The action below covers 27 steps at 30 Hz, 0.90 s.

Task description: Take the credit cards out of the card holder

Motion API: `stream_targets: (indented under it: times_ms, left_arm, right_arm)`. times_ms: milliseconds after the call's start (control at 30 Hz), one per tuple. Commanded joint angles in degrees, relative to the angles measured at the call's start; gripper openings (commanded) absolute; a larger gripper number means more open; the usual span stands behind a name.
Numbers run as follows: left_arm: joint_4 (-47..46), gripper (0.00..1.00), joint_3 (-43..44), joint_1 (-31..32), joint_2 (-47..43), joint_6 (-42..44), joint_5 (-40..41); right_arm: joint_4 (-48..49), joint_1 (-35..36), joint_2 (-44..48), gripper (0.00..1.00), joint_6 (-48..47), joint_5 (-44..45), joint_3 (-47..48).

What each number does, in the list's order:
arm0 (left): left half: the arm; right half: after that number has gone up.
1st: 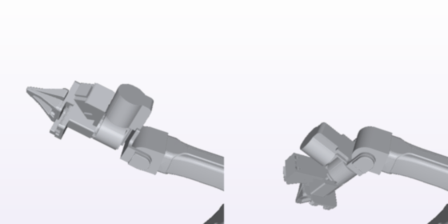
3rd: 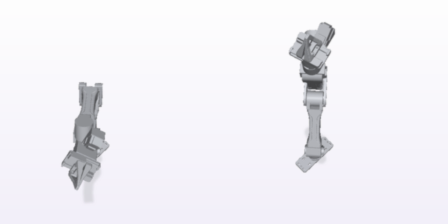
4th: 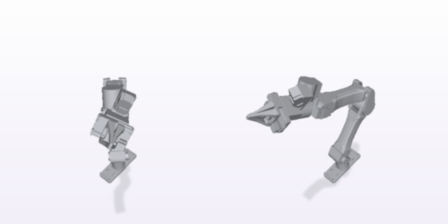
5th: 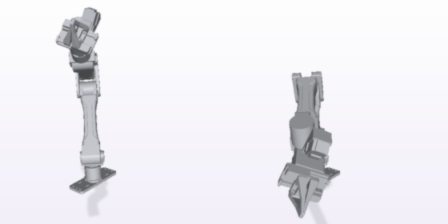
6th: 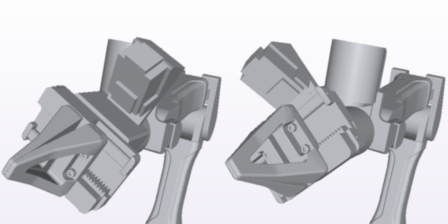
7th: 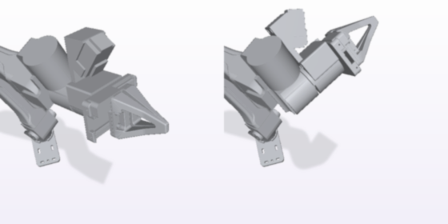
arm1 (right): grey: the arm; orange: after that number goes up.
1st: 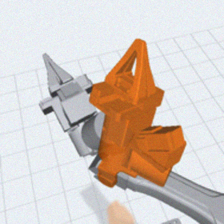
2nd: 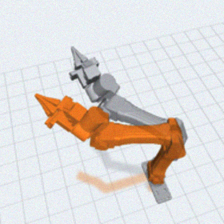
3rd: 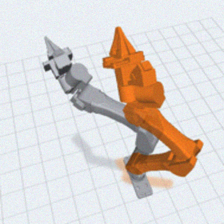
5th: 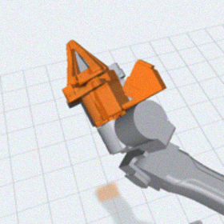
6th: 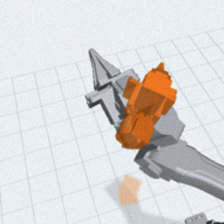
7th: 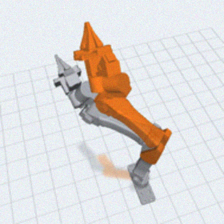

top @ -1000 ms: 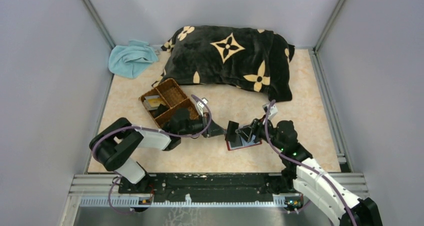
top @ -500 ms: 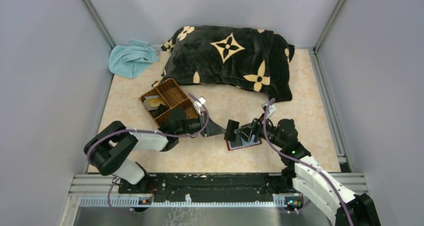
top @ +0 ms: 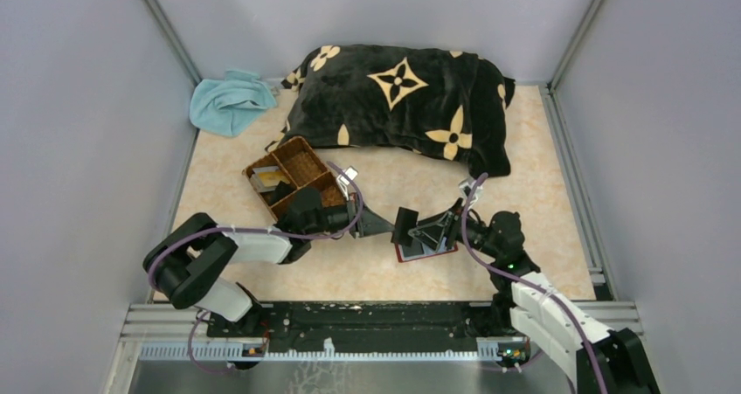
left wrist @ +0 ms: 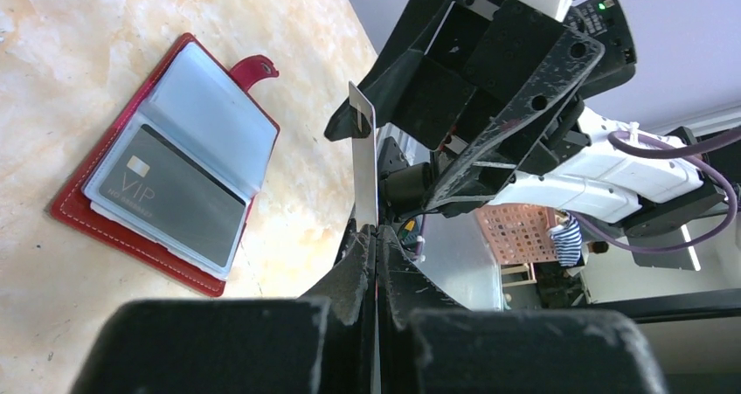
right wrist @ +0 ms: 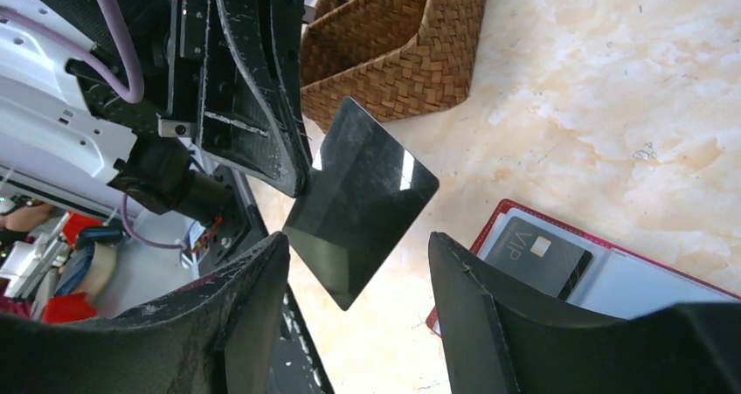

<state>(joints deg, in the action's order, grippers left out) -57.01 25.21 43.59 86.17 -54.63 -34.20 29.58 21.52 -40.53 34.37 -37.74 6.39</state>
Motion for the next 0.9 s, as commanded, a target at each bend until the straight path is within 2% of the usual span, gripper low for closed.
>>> stream_targets:
  times_ms: [0, 267, 400, 500, 667, 833, 867]
  left_arm:
    - [-3.6, 0.00, -0.6, -0.4, -1.7, -0.8, -1.8]
    - [-3.4, 0.00, -0.5, -0.4, -1.7, -1.0, -2.4]
    - [-5.1, 0.00, -0.8, -0.5, -0.9, -1.8, -3.1]
    - [-6.3, 0.00, -0.8, -0.5, -0.2, -2.5, -3.7]
    - [-6.9, 0.00, -0.6, -0.5, 0.5, -2.6, -4.1]
    - [-7.9, 0.00, -0.5, -0.6, 1.3, -2.7, -4.7]
    - [-7.9, 0.02, -0.3, -0.8, 1.4, -2.5, -5.7]
  right_arm:
    - [11.6, -1.6, -2.4, 0.61, 3.2, -5.0, -0.8]
    - [23.3, -2.2, -8.3, 0.59, 7.1, -9.7, -1.4]
    - [27.1, -2.3, -11.2, 0.52, 8.3, -11.0, -1.0]
    - [29.7, -2.2, -13.4, 0.41, 9.2, -11.7, -0.9]
    - [30.1, -2.2, -14.9, 0.01, 9.5, -11.9, -0.6]
    - [27.4, -2.2, -14.1, 0.00, 8.9, -11.4, -0.4]
    - [26.6, -2.3, -13.6, 0.00, 8.9, -11.7, -0.2]
